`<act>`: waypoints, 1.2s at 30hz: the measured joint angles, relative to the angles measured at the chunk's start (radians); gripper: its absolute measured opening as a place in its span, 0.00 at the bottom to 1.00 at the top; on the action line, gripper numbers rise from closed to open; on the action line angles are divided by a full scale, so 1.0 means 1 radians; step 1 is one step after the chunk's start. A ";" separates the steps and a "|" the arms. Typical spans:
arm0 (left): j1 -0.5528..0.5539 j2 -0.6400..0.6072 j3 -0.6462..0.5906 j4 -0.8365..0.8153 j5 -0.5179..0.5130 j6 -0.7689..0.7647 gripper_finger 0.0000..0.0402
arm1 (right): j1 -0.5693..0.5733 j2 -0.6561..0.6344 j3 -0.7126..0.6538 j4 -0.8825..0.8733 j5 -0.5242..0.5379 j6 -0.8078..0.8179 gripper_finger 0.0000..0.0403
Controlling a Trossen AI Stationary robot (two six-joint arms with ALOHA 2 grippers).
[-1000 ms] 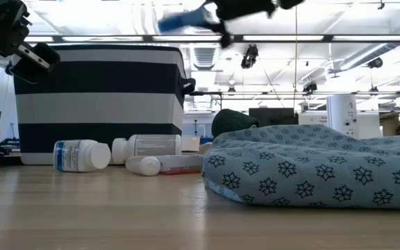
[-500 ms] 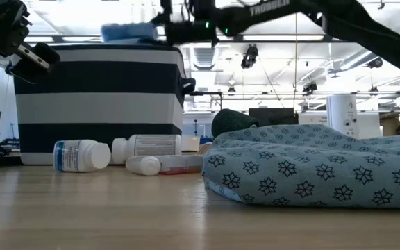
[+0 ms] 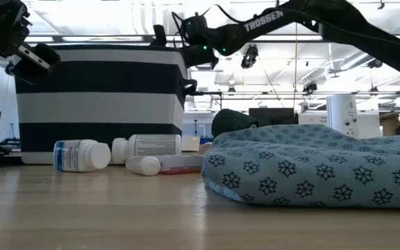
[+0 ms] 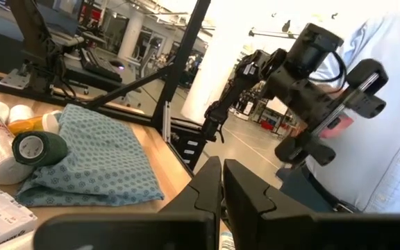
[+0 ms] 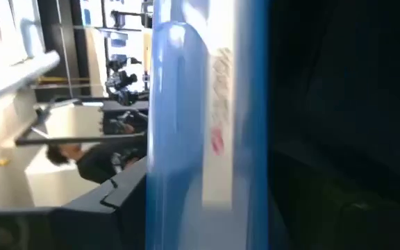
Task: Pick & place medical supplies in basket/bin
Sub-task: Put the blue first aid box into the blue bin, then put the white medicine bottle into the blue bin
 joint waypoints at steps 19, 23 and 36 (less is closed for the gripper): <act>0.002 0.007 0.000 0.000 -0.098 0.093 0.00 | -0.012 -0.163 0.160 -0.672 0.305 -0.668 0.70; 0.002 0.006 0.002 0.068 -0.208 0.004 0.00 | 0.054 -0.275 0.163 -0.637 0.568 -1.040 0.70; 0.002 0.009 0.003 0.498 -0.586 -0.246 0.00 | 0.226 -0.442 0.154 -0.983 0.932 -1.308 0.68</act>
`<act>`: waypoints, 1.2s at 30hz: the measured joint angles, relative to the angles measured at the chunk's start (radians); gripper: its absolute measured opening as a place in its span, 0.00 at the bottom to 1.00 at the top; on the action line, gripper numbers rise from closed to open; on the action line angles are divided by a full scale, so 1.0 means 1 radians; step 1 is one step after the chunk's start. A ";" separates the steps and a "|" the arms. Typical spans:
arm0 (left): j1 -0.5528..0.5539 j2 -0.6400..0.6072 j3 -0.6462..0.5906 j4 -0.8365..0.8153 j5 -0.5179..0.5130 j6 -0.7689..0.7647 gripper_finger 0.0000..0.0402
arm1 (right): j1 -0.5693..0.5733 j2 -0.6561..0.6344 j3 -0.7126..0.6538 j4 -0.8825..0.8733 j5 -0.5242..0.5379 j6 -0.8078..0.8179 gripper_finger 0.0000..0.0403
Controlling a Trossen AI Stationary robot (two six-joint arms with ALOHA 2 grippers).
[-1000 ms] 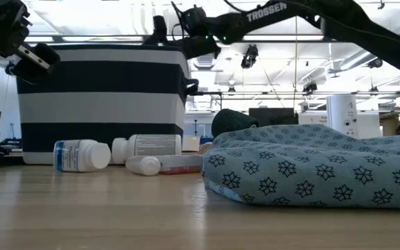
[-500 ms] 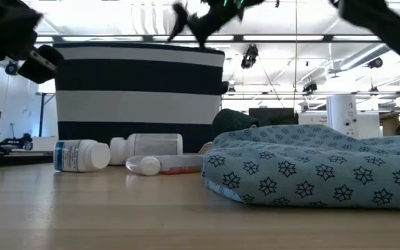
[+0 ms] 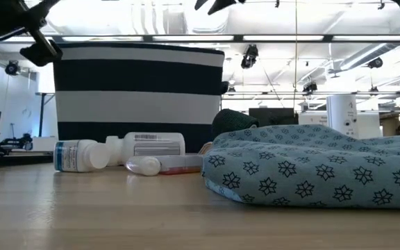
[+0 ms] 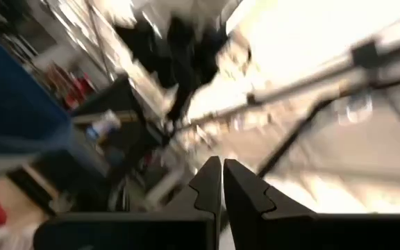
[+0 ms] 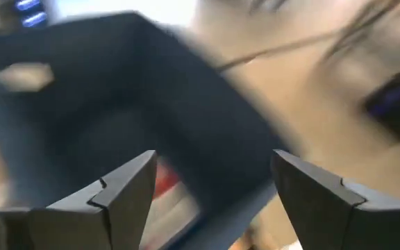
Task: Pick & place medical supplies in basket/bin
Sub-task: Put the white medicine bottle into the blue bin
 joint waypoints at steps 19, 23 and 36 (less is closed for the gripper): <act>0.000 0.030 -0.002 -0.016 0.023 -0.045 0.00 | 0.114 0.038 -0.362 -0.276 -0.399 -0.152 0.60; 0.000 0.060 -0.002 -0.109 0.141 -0.125 0.00 | 0.155 0.030 -0.464 -0.159 -0.375 -0.260 0.61; -0.002 0.176 0.006 -0.331 0.210 -0.172 0.00 | 0.245 0.023 -0.533 -0.006 -0.223 -0.225 0.67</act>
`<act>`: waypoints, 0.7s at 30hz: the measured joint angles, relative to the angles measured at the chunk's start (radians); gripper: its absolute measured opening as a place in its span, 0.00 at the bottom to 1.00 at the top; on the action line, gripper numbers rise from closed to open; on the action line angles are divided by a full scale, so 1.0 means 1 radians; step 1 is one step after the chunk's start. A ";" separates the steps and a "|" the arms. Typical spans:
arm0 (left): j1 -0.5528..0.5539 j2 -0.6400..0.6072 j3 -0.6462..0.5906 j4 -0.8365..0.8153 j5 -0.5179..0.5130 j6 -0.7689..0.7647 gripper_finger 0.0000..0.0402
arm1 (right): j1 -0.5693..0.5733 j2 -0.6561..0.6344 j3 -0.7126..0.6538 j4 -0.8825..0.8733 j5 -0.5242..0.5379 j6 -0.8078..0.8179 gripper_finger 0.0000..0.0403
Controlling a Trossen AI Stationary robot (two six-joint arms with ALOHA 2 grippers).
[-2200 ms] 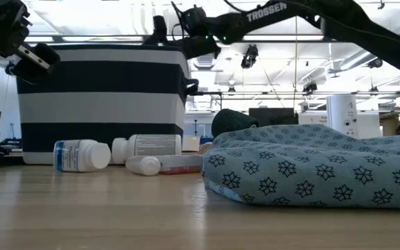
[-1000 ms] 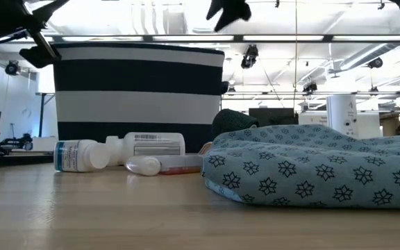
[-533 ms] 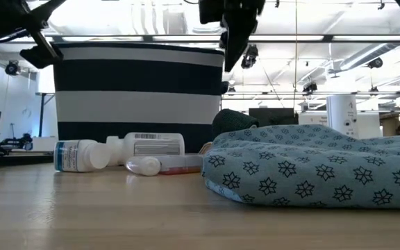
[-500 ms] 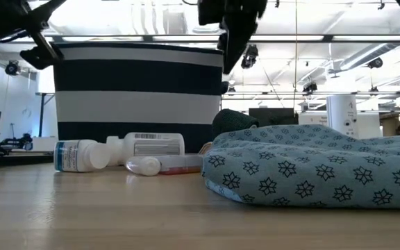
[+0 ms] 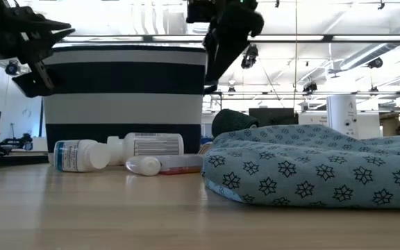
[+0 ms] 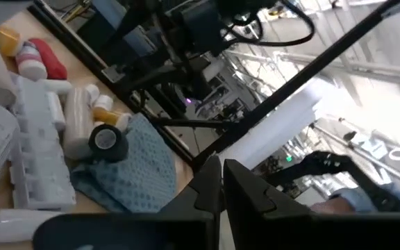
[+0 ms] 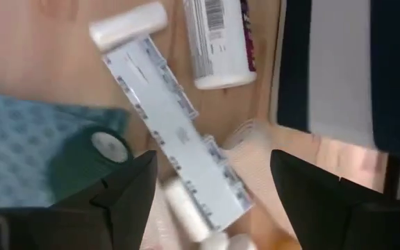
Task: Pick & place medical supplies in basket/bin
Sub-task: Put the white medicine bottle into the blue bin
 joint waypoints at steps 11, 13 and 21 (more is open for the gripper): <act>0.002 0.025 -0.003 -0.155 0.012 -0.002 0.00 | 0.005 -0.017 -0.102 0.210 -0.211 0.264 0.64; 0.002 0.025 -0.003 -0.179 0.013 -0.002 0.00 | 0.004 -0.008 -0.135 0.308 -0.244 0.205 0.64; 0.000 0.036 -0.002 -0.280 0.041 -0.019 0.00 | -0.031 0.065 -0.204 0.632 -0.251 0.031 0.64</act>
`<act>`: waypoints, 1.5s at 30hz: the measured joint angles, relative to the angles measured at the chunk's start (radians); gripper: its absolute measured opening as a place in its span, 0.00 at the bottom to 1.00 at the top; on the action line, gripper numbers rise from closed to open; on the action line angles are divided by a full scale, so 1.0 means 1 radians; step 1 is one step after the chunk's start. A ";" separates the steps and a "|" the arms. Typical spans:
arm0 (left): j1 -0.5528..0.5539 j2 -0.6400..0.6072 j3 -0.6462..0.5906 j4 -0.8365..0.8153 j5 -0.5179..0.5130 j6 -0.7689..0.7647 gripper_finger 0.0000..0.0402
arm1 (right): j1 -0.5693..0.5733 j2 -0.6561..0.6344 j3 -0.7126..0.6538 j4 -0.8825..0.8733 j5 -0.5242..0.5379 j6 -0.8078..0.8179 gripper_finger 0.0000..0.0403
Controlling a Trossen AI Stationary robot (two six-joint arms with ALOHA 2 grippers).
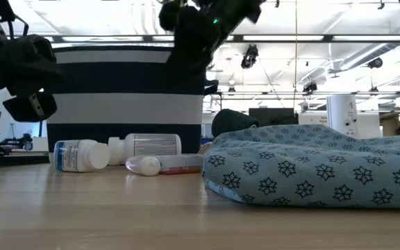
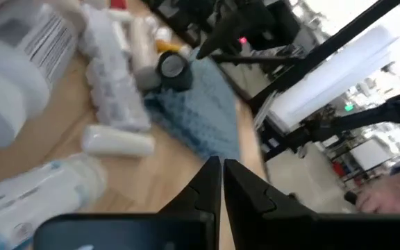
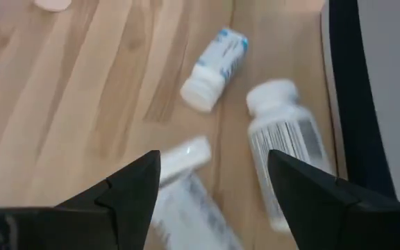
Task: Pick & place medical supplies in basket/bin
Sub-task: Put the white medicine bottle into the blue bin
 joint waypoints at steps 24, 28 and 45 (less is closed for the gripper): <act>0.001 0.113 0.002 -0.009 -0.002 -0.027 0.00 | 0.000 0.402 0.463 -0.303 0.351 -0.121 0.80; 0.001 0.111 0.002 -0.009 -0.002 -0.027 0.00 | -0.002 0.433 0.466 -0.298 0.355 -0.128 0.86; 0.001 0.111 0.001 -0.009 -0.004 -0.028 0.00 | 0.000 0.464 0.503 -0.343 0.347 0.028 0.68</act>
